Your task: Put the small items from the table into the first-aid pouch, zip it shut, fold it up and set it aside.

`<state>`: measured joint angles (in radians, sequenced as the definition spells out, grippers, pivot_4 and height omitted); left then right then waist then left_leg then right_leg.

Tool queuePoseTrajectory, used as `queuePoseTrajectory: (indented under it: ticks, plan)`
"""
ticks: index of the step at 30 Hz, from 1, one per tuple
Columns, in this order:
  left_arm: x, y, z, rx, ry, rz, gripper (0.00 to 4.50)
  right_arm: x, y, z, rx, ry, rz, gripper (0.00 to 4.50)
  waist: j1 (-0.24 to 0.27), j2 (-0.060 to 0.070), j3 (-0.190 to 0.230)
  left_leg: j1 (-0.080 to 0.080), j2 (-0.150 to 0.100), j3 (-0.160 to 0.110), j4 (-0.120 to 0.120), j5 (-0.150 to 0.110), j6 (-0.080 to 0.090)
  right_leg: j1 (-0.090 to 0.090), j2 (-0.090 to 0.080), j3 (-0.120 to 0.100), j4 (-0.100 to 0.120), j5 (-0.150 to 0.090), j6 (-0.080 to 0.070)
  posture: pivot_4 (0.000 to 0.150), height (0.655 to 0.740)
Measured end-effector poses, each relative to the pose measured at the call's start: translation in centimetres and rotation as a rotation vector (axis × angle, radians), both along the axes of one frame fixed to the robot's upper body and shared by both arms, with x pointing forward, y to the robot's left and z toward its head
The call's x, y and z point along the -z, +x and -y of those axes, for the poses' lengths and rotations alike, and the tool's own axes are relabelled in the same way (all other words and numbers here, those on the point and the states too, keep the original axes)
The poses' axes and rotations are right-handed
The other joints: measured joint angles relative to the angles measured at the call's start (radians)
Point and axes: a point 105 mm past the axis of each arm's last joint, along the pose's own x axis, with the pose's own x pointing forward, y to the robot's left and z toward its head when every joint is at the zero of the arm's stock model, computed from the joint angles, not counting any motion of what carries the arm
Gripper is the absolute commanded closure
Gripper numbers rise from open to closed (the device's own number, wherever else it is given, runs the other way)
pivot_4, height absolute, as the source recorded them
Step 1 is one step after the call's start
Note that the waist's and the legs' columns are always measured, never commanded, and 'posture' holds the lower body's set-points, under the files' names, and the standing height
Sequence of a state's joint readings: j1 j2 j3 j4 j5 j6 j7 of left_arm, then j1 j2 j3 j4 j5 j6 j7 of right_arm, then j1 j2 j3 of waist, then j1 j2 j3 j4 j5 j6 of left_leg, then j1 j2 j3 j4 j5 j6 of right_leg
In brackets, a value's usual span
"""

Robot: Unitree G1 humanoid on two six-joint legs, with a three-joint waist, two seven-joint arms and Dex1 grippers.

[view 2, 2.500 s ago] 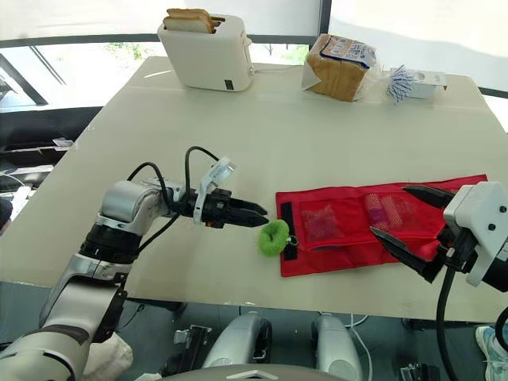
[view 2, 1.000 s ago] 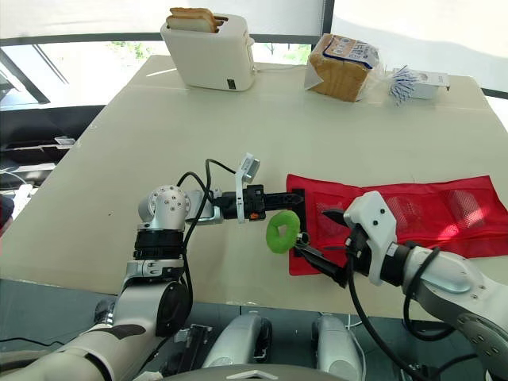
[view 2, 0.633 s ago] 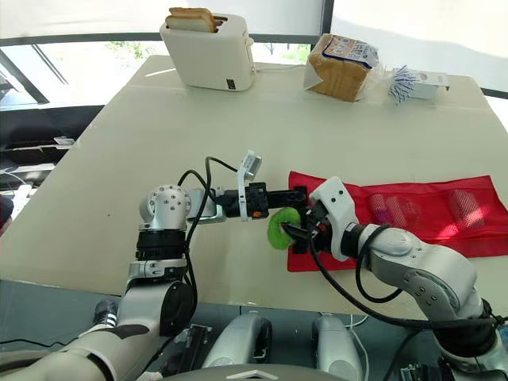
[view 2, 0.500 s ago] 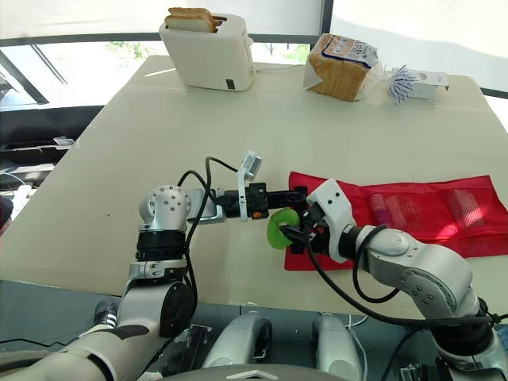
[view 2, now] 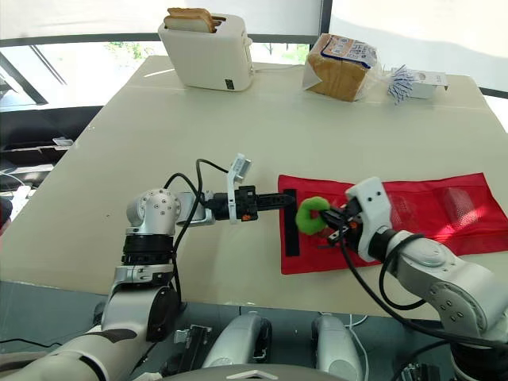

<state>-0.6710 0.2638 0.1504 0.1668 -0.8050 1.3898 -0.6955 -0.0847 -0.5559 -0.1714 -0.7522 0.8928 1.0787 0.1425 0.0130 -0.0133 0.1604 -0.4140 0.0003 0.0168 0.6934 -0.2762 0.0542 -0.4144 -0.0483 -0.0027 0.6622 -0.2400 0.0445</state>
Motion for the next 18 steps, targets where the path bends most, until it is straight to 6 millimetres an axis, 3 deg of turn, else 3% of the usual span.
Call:
queuePoseTrajectory:
  ticks: [6,9,15,16,17,18]
  plan:
    - [0.6,0.5,-2.3,-0.006,0.066,0.053,4.50,0.6,-0.1,4.9,0.220,0.001,-0.003,4.43,-0.002,0.000,0.000,0.001,0.000,0.002,-0.001,0.000,0.000,0.000,0.001,0.000,0.000,0.000,0.000,0.150,0.7400]
    - [0.9,0.9,-3.2,-0.020,0.091,0.071,4.50,0.8,-0.1,6.3,0.281,-0.022,-0.004,4.43,-0.002,0.000,0.000,0.001,0.000,0.003,-0.002,0.000,0.000,-0.001,0.001,0.000,0.000,0.000,0.000,0.150,0.7400]
    - [1.2,1.3,-4.1,-0.029,0.099,0.099,4.50,0.8,-0.4,7.0,0.311,-0.041,0.017,4.43,-0.001,0.000,0.000,0.001,0.000,0.003,-0.002,0.000,0.000,-0.001,0.001,0.000,0.000,0.000,0.000,0.150,0.7400]
    - [1.3,1.3,-4.4,-0.029,0.110,0.103,4.50,0.8,-0.2,7.9,0.347,-0.069,0.022,4.43,-0.002,0.000,0.000,0.001,0.000,0.003,-0.002,0.000,0.000,-0.001,0.001,0.000,0.000,0.000,0.000,0.150,0.7400]
    - [1.5,1.4,-5.2,-0.039,0.130,0.106,4.50,0.8,0.1,10.1,0.436,-0.122,0.033,4.43,-0.002,0.000,0.000,0.001,0.000,0.004,-0.002,0.000,0.000,-0.001,0.001,0.000,0.000,0.000,0.000,0.150,0.7400]
    - [1.8,1.7,-6.6,-0.060,0.161,0.109,4.50,0.4,0.4,13.7,0.569,-0.201,0.048,4.43,-0.002,0.000,0.000,0.001,0.000,0.004,-0.002,0.000,0.000,-0.002,0.001,0.000,0.000,0.000,0.000,0.150,0.7400]
